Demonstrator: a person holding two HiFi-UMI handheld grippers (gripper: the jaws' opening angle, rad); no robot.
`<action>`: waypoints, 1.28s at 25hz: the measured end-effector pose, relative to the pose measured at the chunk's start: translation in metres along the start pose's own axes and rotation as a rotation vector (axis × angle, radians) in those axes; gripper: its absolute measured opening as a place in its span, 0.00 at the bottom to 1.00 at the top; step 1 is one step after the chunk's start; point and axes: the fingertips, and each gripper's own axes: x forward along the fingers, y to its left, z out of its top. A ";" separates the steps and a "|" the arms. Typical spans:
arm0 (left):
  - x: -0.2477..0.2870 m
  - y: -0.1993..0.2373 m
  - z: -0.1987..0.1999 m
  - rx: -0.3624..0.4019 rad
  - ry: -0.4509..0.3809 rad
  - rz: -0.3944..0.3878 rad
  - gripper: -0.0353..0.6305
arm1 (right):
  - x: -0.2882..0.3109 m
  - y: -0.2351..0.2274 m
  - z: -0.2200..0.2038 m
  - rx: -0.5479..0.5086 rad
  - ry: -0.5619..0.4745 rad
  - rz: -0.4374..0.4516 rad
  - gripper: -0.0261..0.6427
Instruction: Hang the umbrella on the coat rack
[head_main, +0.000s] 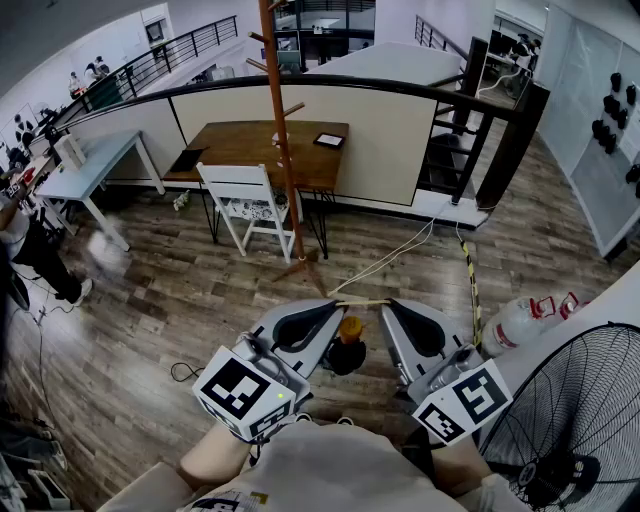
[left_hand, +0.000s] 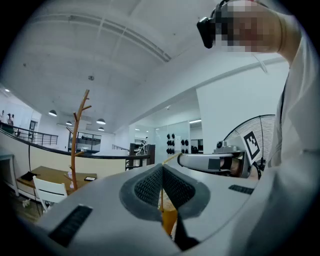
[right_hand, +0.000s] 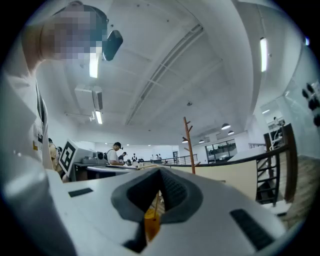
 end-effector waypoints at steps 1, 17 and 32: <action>0.003 -0.003 -0.001 0.001 -0.001 -0.002 0.05 | -0.003 -0.004 -0.001 0.004 0.000 -0.005 0.04; 0.049 -0.034 -0.015 0.003 0.031 -0.002 0.05 | -0.035 -0.053 -0.015 0.033 0.017 -0.009 0.04; 0.118 -0.004 -0.044 0.000 0.055 -0.043 0.06 | -0.012 -0.122 -0.039 0.042 0.046 -0.039 0.04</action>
